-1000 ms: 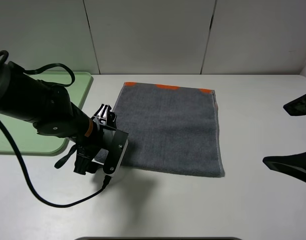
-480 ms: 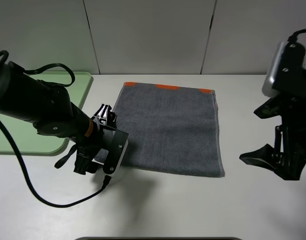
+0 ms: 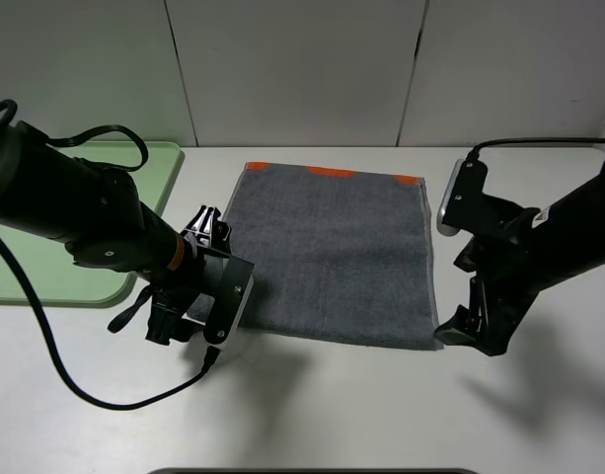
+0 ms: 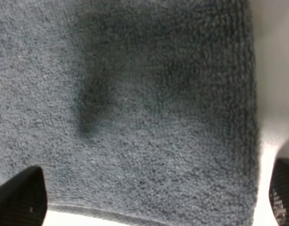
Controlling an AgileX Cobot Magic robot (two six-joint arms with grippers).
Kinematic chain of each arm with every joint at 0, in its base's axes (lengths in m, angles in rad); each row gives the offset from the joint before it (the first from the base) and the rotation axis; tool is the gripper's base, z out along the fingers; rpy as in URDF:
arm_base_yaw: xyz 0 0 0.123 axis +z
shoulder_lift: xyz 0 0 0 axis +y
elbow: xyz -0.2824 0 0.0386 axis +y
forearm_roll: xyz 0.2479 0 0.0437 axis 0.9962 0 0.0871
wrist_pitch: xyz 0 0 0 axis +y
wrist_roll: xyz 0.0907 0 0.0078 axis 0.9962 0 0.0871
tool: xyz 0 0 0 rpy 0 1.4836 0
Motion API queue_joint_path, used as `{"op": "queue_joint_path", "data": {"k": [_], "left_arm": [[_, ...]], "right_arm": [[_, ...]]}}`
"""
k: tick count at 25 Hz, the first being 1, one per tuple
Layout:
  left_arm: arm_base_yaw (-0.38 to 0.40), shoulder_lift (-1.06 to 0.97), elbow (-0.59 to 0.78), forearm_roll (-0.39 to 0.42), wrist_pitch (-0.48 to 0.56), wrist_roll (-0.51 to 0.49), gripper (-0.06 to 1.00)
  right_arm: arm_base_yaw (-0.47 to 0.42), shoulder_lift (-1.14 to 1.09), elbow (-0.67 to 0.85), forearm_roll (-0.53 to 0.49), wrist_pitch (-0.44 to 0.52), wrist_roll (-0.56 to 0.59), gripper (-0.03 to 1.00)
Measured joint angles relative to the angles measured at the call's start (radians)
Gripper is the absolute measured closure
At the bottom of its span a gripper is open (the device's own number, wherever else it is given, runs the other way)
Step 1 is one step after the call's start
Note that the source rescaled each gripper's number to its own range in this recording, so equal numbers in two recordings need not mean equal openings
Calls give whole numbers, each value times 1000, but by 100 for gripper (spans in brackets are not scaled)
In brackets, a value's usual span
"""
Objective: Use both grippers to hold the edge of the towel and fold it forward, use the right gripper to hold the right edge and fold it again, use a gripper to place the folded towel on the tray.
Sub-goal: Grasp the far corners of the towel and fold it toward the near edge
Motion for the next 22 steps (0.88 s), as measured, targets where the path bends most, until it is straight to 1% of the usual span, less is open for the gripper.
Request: {"op": "queue_joint_path", "data": {"k": [5,9,13,17,19,22], "left_arm": [[0,0,0,0,0,0,0],[0,0,0,0,0,0,0],[0,0,0,0,0,0,0],[0,0,0,0,0,0,0],[0,0,0,0,0,0,0],[0,0,0,0,0,2,0]], "right_arm": [[0,106,0,3,-83,-18,-3],[0,148,0,7,-138,-22,-3],[0,162,2,20,-180,-22,-3],[4,177,2,52,-196,-29,-3],[30,188,2,55,-202,-50,-3],[119,213,2,57,-237,-83,-3]]}}
